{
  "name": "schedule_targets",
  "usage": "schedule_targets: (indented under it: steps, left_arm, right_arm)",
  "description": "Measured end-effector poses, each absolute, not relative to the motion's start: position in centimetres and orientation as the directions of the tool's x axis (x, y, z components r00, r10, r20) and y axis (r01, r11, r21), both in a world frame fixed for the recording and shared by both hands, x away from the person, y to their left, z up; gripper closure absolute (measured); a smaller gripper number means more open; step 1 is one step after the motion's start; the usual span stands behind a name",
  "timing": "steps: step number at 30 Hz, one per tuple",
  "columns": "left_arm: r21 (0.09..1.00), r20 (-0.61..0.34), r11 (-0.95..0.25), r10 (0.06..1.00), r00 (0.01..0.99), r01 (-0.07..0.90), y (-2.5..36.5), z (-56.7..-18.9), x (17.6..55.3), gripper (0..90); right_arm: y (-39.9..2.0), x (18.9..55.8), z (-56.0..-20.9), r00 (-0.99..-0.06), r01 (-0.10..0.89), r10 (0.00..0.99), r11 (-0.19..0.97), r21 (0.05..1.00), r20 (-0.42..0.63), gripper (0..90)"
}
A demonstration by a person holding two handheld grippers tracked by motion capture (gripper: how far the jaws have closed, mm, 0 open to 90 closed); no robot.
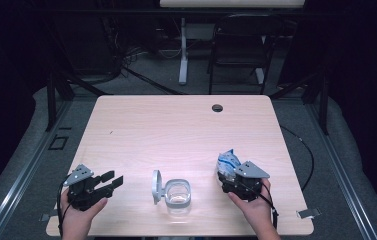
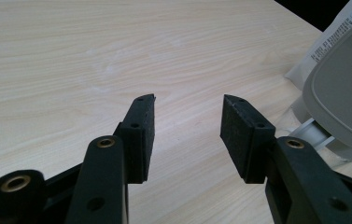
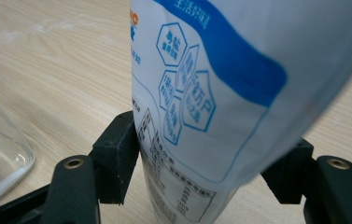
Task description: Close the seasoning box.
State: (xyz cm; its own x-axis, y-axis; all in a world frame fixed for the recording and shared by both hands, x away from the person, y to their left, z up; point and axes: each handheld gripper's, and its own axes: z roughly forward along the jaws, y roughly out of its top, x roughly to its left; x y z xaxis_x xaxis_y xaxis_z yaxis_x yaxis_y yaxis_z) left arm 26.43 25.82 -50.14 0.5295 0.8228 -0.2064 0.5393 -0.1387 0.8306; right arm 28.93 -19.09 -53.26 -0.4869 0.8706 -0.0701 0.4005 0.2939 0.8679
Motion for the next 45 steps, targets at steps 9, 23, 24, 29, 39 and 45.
schedule_targets:
  steps: [9,23,24,29,39,45]
  left_arm:
    - [0.83,-0.206,-0.14,0.823,0.53,0.54,25.8,-50.1,26.4,55.5]
    - [0.831,-0.209,-0.135,0.824,0.527,0.54,26.0,-50.2,26.5,55.5]
    - [0.831,-0.209,-0.135,0.824,0.527,0.54,25.9,-50.2,26.5,55.5]
    - [0.831,-0.205,-0.138,0.825,0.527,0.54,26.0,-50.2,26.5,55.5]
    - [0.832,-0.213,-0.127,0.826,0.522,0.541,26.1,-50.2,26.5,55.5]
    - [0.831,-0.212,-0.128,0.827,0.52,0.541,26.2,-50.2,26.5,55.5]
  right_arm:
    - [-19.1,29.0,-53.5,-0.485,0.397,0.871,0.299,0.868,-0.078,35.7]
    - [-18.9,29.0,-54.3,-0.48,0.4,0.874,0.3,0.866,-0.081,36.2]
    - [-18.9,29.0,-54.4,-0.484,0.399,0.871,0.307,0.864,-0.086,36.2]
    - [-18.8,29.1,-54.8,-0.482,0.407,0.87,0.326,0.853,-0.102,36.3]
    - [-18.5,29.0,-55.7,-0.468,0.41,0.877,0.329,0.851,-0.113,36.7]
    - [-18.3,28.9,-56.1,-0.452,0.409,0.884,0.326,0.852,-0.121,37.0]
